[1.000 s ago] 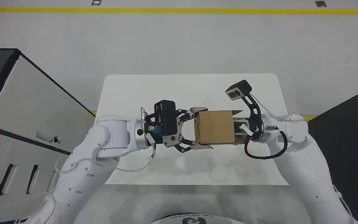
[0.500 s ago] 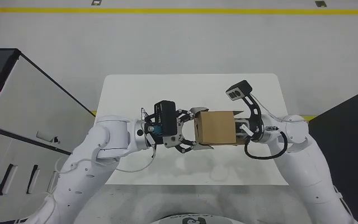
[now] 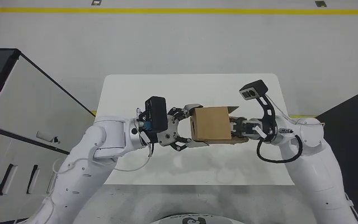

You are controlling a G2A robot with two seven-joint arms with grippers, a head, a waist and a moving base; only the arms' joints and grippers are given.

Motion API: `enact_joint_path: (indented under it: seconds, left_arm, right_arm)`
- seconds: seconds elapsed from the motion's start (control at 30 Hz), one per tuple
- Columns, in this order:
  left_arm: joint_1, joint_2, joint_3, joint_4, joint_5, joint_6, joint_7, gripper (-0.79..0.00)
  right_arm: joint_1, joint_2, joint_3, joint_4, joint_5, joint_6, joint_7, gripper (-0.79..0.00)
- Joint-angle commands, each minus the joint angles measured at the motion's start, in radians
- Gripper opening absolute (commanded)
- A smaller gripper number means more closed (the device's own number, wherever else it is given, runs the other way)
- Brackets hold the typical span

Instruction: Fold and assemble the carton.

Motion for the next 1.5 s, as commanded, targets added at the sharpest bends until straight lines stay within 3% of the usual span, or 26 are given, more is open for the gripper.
enact_joint_path:
  seconds: [0.0, 0.3, 0.4, 0.47, 0.5, 0.67, 1.03, 1.1, 1.47]
  left_arm:
    - [0.002, 0.000, -0.002, 0.006, -0.003, -0.003, 0.008, -0.785]
    - [0.000, 0.000, -0.005, 0.023, -0.018, -0.016, 0.036, -0.785]
    - [-0.002, -0.001, -0.003, 0.030, -0.030, -0.021, 0.051, -0.785]
    - [-0.005, -0.001, -0.003, 0.035, -0.034, -0.022, 0.054, -0.785]
    - [-0.006, -0.001, -0.002, 0.037, -0.036, -0.022, 0.055, -0.785]
    - [-0.005, -0.002, 0.001, 0.044, -0.051, -0.023, 0.068, -0.785]
    - [-0.004, -0.003, 0.004, 0.047, -0.061, -0.017, 0.072, -0.785]
    - [0.007, -0.004, 0.005, 0.053, -0.069, 0.002, 0.081, -0.785]
    - [0.057, -0.014, -0.013, 0.101, -0.129, -0.068, 0.299, -0.785]
  right_arm:
    - [-0.007, 0.003, 0.021, 0.003, 0.003, -0.015, 0.016, -0.785]
    - [-0.039, 0.015, 0.132, 0.012, 0.044, -0.089, 0.078, -0.785]
    - [-0.050, 0.017, 0.160, 0.017, 0.066, -0.107, 0.091, -0.489]
    - [-0.055, 0.018, 0.181, 0.021, 0.087, -0.134, 0.096, -0.114]
    - [-0.058, 0.018, 0.191, 0.022, 0.098, -0.159, 0.099, 0.000]
    - [-0.081, 0.014, 0.213, 0.043, 0.171, -0.222, 0.079, 0.000]
    - [-0.081, 0.014, 0.213, 0.044, 0.175, -0.225, 0.076, 0.000]
    - [-0.087, 0.011, 0.217, 0.045, 0.220, -0.223, 0.030, 0.000]
    - [-0.134, -0.006, 0.303, 0.110, 0.502, -0.338, 0.054, 0.000]
